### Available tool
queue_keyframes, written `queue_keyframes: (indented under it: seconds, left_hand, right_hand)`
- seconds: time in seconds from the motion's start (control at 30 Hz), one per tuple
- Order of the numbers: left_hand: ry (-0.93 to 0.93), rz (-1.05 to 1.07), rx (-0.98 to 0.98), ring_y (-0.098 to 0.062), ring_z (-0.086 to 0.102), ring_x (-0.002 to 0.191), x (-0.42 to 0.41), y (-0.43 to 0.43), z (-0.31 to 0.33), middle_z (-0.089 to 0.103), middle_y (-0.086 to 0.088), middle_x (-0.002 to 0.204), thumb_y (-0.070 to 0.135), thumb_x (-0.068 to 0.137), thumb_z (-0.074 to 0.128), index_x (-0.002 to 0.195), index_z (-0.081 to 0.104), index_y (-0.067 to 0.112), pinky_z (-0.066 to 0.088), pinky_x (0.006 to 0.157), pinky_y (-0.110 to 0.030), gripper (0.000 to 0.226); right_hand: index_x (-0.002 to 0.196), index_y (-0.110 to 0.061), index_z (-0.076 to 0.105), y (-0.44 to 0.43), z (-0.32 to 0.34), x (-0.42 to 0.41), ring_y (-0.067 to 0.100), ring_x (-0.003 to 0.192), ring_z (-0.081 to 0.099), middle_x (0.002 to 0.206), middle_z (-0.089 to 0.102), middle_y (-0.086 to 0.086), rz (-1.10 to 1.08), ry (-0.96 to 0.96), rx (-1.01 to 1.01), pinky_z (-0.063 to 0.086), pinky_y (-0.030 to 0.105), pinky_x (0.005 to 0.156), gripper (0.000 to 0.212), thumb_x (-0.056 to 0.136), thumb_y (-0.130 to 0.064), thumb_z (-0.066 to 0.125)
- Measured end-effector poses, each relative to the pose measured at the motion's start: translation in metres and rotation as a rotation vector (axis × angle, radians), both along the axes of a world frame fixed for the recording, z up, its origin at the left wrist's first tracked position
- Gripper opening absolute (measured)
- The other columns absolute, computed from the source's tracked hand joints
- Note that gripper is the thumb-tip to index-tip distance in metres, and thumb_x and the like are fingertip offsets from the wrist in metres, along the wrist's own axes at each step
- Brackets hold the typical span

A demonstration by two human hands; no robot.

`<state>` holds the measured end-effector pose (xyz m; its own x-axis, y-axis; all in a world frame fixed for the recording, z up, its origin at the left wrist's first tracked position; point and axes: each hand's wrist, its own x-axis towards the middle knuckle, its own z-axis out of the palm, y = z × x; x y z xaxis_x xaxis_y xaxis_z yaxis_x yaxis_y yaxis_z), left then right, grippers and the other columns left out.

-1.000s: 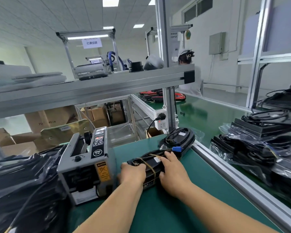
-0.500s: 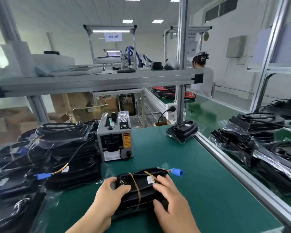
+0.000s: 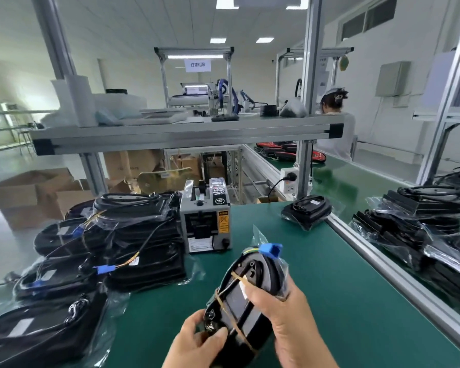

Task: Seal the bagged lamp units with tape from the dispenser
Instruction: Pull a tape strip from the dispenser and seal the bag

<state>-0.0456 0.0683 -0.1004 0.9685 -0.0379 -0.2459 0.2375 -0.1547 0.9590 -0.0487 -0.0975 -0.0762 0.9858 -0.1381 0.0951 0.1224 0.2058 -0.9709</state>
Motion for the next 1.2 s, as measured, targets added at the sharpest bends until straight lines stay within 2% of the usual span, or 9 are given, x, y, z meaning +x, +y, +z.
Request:
queue_keyframes:
  seconds: [0.1, 0.23, 0.37, 0.5, 0.67, 0.87, 1.03, 1.13, 1.2]
  left_hand:
    - [-0.132, -0.015, 0.088, -0.005, 0.068, 0.092, 0.009, 0.005, 0.004, 0.071, 0.006, 0.106, 0.001, 0.078, 0.080, 0.124, 0.059, 0.017, 0.051, 0.081, -0.019, 0.053]
    - [-0.643, 0.079, 0.211, 0.007, 0.058, 0.108, 0.008, 0.001, 0.029, 0.062, 0.023, 0.118, 0.010, 0.083, 0.076, 0.121, 0.056, 0.047, 0.048, 0.086, -0.018, 0.057]
    - [-1.016, -0.055, 0.244, -0.013, 0.056, 0.122, 0.005, -0.006, 0.047, 0.056, 0.014, 0.132, 0.022, 0.084, 0.066, 0.128, 0.057, 0.045, 0.049, 0.092, -0.020, 0.051]
    - [-1.126, -0.049, 0.214, -0.019, 0.063, 0.113, 0.007, -0.005, 0.044, 0.060, 0.008, 0.122, 0.019, 0.085, 0.066, 0.112, 0.071, 0.027, 0.051, 0.092, -0.024, 0.028]
    - [-1.251, 0.002, 0.145, -0.023, 0.064, 0.110, 0.006, -0.003, 0.026, 0.063, 0.003, 0.119, 0.016, 0.082, 0.062, 0.108, 0.068, 0.014, 0.051, 0.089, -0.027, 0.026]
    - [-1.398, -0.009, 0.412, -0.018, 0.054, 0.130, 0.006, -0.014, 0.010, 0.054, -0.007, 0.140, 0.015, 0.092, 0.053, 0.129, 0.059, 0.008, 0.046, 0.102, -0.040, 0.038]
    - [-1.458, 0.044, 0.486, -0.018, 0.055, 0.129, 0.008, -0.022, 0.003, 0.053, -0.002, 0.138, 0.001, 0.089, 0.044, 0.129, 0.052, 0.010, 0.044, 0.099, -0.048, 0.042]
    - [-1.355, 0.030, 0.313, -0.018, 0.061, 0.121, 0.005, -0.019, 0.000, 0.061, 0.003, 0.132, 0.005, 0.091, 0.051, 0.120, 0.064, 0.016, 0.052, 0.097, -0.037, 0.033]
    - [-1.292, -0.003, 0.256, -0.012, 0.067, 0.111, 0.004, -0.018, -0.001, 0.067, 0.010, 0.122, -0.002, 0.087, 0.058, 0.106, 0.073, 0.016, 0.053, 0.093, -0.028, 0.031]
  right_hand:
    - [0.118, -0.041, 0.066, -0.001, 0.011, -0.003, 0.013, 0.104, 0.070, 0.109, 0.075, -0.005, 0.030, -0.066, -0.165, 0.051, 0.035, 0.101, 0.054, 0.067, -0.027, 0.081]
    - [0.129, -0.039, 0.058, -0.002, 0.019, -0.004, -0.002, 0.100, 0.068, 0.108, 0.073, -0.019, 0.049, -0.101, -0.353, 0.046, 0.005, 0.081, 0.070, 0.069, -0.015, 0.083]
    - [0.136, -0.032, 0.052, 0.002, 0.021, -0.002, -0.007, 0.102, 0.066, 0.108, 0.071, -0.027, 0.087, -0.089, -0.416, 0.046, 0.006, 0.084, 0.077, 0.068, -0.022, 0.086]
    - [0.131, -0.041, 0.050, 0.003, 0.022, -0.002, -0.013, 0.105, 0.062, 0.111, 0.065, -0.036, 0.080, -0.109, -0.431, 0.043, 0.002, 0.084, 0.077, 0.064, -0.037, 0.088]
    - [0.131, -0.047, 0.049, 0.001, 0.019, -0.002, -0.012, 0.105, 0.062, 0.113, 0.064, -0.036, 0.077, -0.144, -0.495, 0.040, 0.001, 0.083, 0.072, 0.063, -0.054, 0.073]
    - [0.125, -0.041, 0.059, -0.003, 0.024, 0.001, -0.001, 0.109, 0.065, 0.117, 0.071, -0.019, 0.141, -0.113, -0.299, 0.050, 0.014, 0.087, 0.067, 0.063, -0.063, 0.069]
    - [0.106, -0.052, 0.063, -0.006, 0.029, 0.003, 0.006, 0.099, 0.071, 0.107, 0.074, -0.011, 0.195, -0.062, -0.261, 0.056, 0.019, 0.080, 0.061, 0.051, -0.044, 0.089]
    - [0.105, -0.047, 0.065, -0.007, 0.029, 0.006, 0.016, 0.097, 0.072, 0.105, 0.075, -0.004, 0.181, -0.052, -0.222, 0.059, 0.030, 0.084, 0.063, 0.051, -0.029, 0.090]
    - [0.105, -0.047, 0.065, -0.009, 0.027, 0.008, 0.016, 0.093, 0.072, 0.101, 0.075, -0.003, 0.129, -0.067, -0.238, 0.057, 0.025, 0.079, 0.064, 0.051, -0.022, 0.088]
